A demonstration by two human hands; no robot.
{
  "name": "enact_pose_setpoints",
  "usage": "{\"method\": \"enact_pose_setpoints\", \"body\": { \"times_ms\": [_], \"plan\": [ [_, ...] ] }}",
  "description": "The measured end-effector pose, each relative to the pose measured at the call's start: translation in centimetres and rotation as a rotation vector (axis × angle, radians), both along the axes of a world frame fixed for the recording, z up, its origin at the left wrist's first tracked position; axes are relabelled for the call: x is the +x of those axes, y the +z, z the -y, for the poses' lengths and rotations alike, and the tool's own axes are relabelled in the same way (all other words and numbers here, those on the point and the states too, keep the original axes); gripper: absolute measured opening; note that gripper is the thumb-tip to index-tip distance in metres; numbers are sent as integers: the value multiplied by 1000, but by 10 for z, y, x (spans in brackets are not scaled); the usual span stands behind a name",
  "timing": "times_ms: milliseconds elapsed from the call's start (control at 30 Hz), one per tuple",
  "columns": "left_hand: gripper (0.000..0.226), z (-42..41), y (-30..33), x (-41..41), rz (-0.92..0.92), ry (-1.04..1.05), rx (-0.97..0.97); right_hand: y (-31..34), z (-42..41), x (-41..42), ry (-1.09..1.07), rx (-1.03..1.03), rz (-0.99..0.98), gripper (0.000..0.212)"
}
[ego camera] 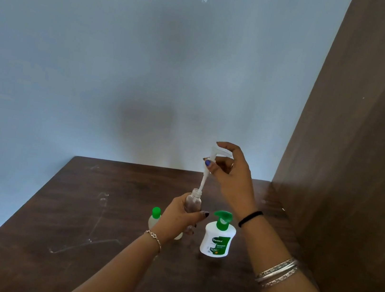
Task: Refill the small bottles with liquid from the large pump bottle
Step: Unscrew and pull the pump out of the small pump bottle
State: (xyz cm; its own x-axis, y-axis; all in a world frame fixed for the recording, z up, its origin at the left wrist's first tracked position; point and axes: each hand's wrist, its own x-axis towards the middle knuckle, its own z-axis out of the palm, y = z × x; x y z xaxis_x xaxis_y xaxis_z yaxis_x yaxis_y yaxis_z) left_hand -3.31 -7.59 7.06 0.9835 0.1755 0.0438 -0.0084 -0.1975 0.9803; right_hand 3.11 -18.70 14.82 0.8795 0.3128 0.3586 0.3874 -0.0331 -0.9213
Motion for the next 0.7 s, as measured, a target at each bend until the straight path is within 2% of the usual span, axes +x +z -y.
{"method": "enact_pose_setpoints", "body": {
  "times_ms": [167,533,700],
  "plan": [
    [21,2,-2,1,2,3,37,8,1,1,-60,-35,42,48],
    [21,5,-8,5,8,3,57,5,11,4,-97,-39,29,44],
    [20,10,-12,8,42,32,81,-3,34,26,-216,188,-98,36]
  ]
}}
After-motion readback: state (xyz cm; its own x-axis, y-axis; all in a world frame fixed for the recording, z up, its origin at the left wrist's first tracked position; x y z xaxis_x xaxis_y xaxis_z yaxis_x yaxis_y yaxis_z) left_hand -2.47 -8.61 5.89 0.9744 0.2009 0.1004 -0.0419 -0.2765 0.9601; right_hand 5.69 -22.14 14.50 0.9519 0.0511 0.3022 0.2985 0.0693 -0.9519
